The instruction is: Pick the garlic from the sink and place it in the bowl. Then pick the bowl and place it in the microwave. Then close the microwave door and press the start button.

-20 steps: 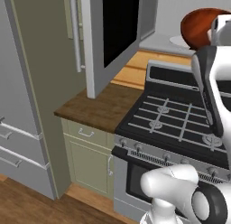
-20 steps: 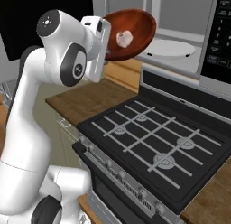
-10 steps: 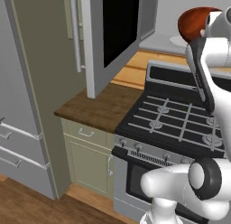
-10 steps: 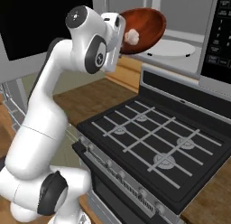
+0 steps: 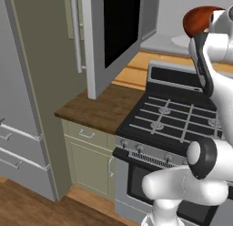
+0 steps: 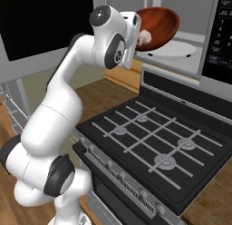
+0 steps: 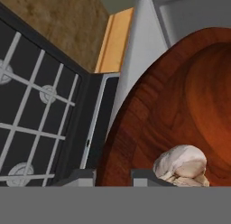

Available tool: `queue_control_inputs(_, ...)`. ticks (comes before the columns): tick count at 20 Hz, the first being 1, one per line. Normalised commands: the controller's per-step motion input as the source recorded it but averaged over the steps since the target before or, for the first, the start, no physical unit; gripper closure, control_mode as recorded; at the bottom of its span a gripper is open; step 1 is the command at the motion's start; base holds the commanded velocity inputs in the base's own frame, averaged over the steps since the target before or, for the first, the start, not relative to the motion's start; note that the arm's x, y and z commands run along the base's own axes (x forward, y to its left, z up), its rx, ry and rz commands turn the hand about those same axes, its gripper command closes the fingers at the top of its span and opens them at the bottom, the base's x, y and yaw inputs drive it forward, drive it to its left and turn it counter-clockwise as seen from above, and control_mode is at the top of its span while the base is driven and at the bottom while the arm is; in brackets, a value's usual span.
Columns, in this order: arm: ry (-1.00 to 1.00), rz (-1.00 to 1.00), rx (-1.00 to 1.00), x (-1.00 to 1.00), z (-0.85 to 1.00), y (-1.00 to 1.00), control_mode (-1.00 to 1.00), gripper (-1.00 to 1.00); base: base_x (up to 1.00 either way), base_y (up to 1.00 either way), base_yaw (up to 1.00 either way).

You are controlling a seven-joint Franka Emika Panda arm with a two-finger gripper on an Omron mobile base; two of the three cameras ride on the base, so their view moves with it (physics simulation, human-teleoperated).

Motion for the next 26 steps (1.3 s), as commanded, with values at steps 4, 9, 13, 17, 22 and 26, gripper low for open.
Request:
queue_control_inputs(4, 0.0, 0.0, 0.0, 0.53, -0.09, -0.05, -1.0, 1.0, 0.0, 0.0, 0.0)
queue_control_inputs(9, 0.0, 0.0, 0.0, 0.5, -0.13, -0.11, -1.0, 1.0, 0.0, 0.0, 0.0)
queue_control_inputs(13, 0.02, 0.0, 0.0, 0.44, -0.22, -0.16, -1.0, 1.0, 0.0, 0.0, 0.0)
queue_control_inputs(17, 0.0, 0.0, 0.0, 0.45, -0.2, -0.2, -1.0, 1.0, 0.0, 0.0, 0.0)
queue_control_inputs(22, 0.0, 0.0, 0.0, 0.47, -0.17, -0.23, -1.0, 1.0, 0.0, 0.0, 0.0)
queue_control_inputs(26, 0.0, 0.0, 0.0, 0.53, -0.08, -0.2, -1.0, 1.0, 0.0, 0.0, 0.0)
